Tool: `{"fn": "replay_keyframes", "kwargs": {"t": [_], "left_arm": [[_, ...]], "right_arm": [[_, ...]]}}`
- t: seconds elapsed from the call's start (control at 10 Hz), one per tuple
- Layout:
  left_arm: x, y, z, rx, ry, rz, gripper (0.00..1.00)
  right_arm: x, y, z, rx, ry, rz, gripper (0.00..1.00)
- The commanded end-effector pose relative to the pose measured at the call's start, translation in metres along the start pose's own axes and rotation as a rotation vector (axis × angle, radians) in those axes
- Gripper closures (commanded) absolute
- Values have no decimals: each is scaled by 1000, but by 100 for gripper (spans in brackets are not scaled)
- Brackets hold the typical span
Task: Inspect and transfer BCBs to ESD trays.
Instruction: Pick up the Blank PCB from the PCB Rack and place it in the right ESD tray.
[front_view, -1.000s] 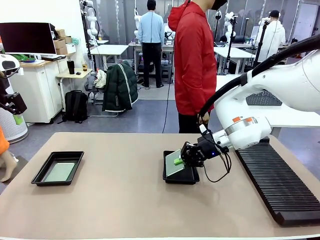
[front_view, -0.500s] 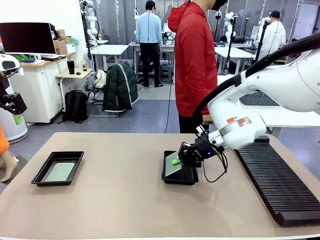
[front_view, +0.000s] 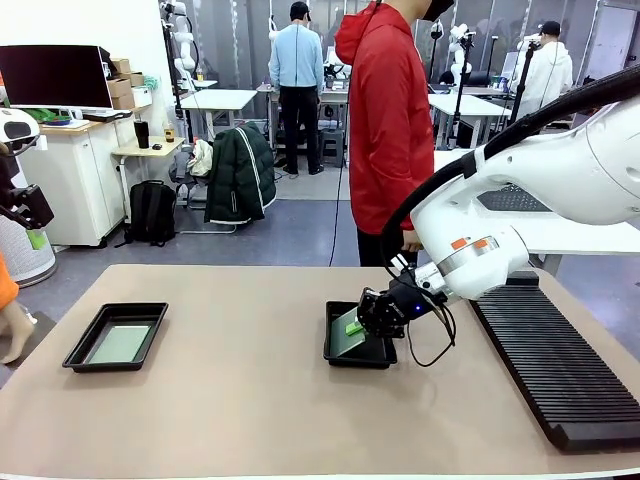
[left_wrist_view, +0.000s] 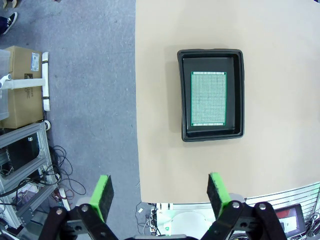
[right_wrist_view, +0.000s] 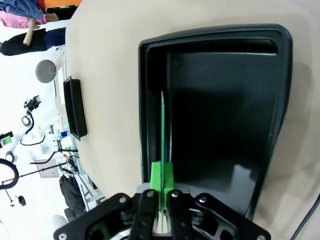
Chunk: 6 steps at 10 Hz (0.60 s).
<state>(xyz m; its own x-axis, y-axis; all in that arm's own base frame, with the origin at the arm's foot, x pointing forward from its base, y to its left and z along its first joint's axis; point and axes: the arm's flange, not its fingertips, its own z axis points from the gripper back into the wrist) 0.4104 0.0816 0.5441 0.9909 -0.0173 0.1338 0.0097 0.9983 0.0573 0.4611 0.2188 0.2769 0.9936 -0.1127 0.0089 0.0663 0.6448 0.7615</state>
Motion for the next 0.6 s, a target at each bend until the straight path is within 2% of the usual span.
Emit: {"fn": "replay_keyframes", "kwargs": {"t": [0.0, 0.5], "left_arm": [[-1, -1, 0, 0, -4, 2, 0], [-1, -1, 0, 0, -4, 2, 0]], "right_arm": [[7, 4, -1, -44, -3, -29, 97], [1, 0, 0, -17, 6, -10, 97]]}}
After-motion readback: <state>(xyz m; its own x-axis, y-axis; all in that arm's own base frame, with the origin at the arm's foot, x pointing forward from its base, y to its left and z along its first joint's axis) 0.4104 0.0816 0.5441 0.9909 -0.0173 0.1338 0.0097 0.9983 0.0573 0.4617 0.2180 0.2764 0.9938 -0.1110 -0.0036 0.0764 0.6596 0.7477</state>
